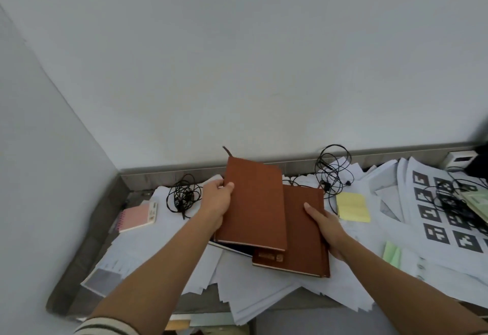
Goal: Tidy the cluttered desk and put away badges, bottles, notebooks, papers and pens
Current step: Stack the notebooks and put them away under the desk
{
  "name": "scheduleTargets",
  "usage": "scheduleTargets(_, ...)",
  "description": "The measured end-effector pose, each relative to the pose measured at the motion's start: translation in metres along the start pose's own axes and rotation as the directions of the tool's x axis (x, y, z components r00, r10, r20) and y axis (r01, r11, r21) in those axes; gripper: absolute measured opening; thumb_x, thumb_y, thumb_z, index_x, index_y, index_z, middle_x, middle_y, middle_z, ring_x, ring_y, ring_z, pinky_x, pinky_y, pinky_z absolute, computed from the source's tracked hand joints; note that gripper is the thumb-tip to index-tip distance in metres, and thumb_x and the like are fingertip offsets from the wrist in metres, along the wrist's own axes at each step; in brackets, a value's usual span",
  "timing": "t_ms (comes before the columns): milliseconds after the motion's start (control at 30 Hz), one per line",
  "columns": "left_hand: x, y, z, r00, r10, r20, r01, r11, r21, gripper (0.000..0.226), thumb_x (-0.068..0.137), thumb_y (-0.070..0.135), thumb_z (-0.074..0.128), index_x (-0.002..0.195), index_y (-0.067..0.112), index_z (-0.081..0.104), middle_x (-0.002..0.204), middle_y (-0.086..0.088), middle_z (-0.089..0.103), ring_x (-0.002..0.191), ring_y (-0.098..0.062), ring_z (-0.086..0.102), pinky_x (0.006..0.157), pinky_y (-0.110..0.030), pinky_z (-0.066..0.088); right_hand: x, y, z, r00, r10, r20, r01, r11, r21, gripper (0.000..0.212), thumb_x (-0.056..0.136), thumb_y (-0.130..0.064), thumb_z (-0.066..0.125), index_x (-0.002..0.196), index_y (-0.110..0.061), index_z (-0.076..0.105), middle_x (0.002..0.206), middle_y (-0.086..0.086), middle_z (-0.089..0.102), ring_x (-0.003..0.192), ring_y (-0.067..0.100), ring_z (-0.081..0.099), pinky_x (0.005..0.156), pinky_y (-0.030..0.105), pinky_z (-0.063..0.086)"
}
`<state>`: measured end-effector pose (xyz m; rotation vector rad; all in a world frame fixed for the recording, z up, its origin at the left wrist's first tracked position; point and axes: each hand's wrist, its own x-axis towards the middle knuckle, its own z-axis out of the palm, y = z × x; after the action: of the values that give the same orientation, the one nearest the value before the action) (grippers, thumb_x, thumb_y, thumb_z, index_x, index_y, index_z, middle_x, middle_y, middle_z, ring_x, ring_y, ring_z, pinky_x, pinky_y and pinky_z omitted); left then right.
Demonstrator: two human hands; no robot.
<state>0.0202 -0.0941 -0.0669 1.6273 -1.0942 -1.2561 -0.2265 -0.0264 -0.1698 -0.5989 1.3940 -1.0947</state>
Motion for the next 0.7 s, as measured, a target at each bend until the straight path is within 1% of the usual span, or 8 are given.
scheduleTargets(100,-0.006,-0.024,0.023,0.989,-0.142,0.051,0.142,0.99,0.005,0.026,0.1,0.018,0.05,0.121,0.006,0.06,0.104,-0.013,0.068,0.087,-0.025,0.065,0.08,-0.038,0.054,0.001,-0.002,-0.002,1.0,0.004,0.005,-0.004,1.0,0.011,0.067,0.08,-0.055,0.071,0.13,-0.014,0.055,0.108,0.011,0.073,0.094,0.027,0.073,0.086,0.047,0.058)
scheduleTargets(233,-0.011,-0.043,0.039,0.976,-0.209,0.063,0.204,0.976,0.078,0.034,0.102,0.024,0.045,0.133,0.012,0.053,0.116,-0.004,0.061,0.101,-0.021,0.057,0.088,-0.037,0.044,0.004,-0.003,-0.005,1.0,0.01,0.013,-0.01,1.0,0.0,0.075,0.077,-0.063,0.069,0.133,-0.016,0.055,0.111,0.007,0.073,0.097,0.025,0.072,0.091,0.047,0.056)
scheduleTargets(300,-0.015,-0.047,0.053,0.969,-0.232,0.087,0.223,0.97,0.094,0.034,0.103,0.024,0.042,0.134,0.013,0.051,0.108,0.002,0.058,0.099,-0.016,0.053,0.09,-0.036,0.041,0.006,-0.004,-0.007,0.999,0.027,0.044,-0.027,1.0,-0.002,0.084,0.071,-0.072,0.069,0.133,-0.017,0.055,0.112,0.007,0.073,0.1,0.025,0.072,0.095,0.049,0.054)
scheduleTargets(367,-0.019,-0.047,0.066,0.962,-0.244,0.119,0.233,0.967,0.103,0.032,0.104,0.024,0.038,0.131,0.015,0.052,0.102,0.006,0.057,0.094,-0.014,0.055,0.09,-0.037,0.042,0.003,-0.007,-0.007,0.994,0.041,0.104,-0.043,0.999,0.009,0.075,0.076,-0.073,0.063,0.128,-0.02,0.059,0.113,0.007,0.073,0.102,0.026,0.071,0.097,0.049,0.052)
scheduleTargets(433,-0.022,-0.05,0.077,0.961,-0.233,0.147,0.218,0.969,0.114,0.03,0.105,0.024,0.034,0.124,0.015,0.057,0.102,0.004,0.062,0.094,-0.016,0.059,0.085,-0.035,0.045,0.003,-0.01,-0.011,0.984,0.07,0.165,-0.075,0.997,0.025,0.054,0.087,-0.062,0.058,0.122,-0.021,0.062,0.112,0.008,0.073,0.103,0.026,0.071,0.096,0.047,0.052)
scheduleTargets(467,-0.023,-0.05,0.078,0.961,-0.228,0.158,0.211,0.97,0.117,0.03,0.105,0.023,0.034,0.121,0.016,0.058,0.103,0.002,0.064,0.094,-0.017,0.06,0.084,-0.035,0.046,0.003,-0.011,-0.014,0.979,0.085,0.185,-0.091,0.996,0.022,0.049,0.088,-0.055,0.061,0.123,-0.021,0.062,0.113,0.009,0.073,0.103,0.027,0.07,0.096,0.048,0.052)
scheduleTargets(567,-0.023,-0.051,0.078,0.953,-0.239,0.184,0.226,0.97,0.09,0.033,0.104,0.019,0.035,0.126,0.015,0.059,0.107,-0.003,0.067,0.098,-0.022,0.064,0.089,-0.04,0.051,0.002,-0.013,-0.02,0.97,0.107,0.218,-0.118,0.992,0.039,0.052,0.082,-0.031,0.075,0.128,-0.016,0.057,0.112,0.012,0.072,0.104,0.031,0.07,0.094,0.047,0.054)
scheduleTargets(700,-0.028,-0.044,0.071,0.931,-0.213,0.297,0.228,0.974,-0.017,0.033,0.099,0.013,0.049,0.131,0.015,0.057,0.113,-0.003,0.068,0.102,-0.02,0.064,0.075,-0.031,0.051,-0.003,-0.023,-0.031,0.973,0.081,0.218,-0.097,0.993,0.062,0.063,0.072,-0.015,0.081,0.129,-0.013,0.055,0.112,0.015,0.072,0.102,0.033,0.07,0.085,0.044,0.057)
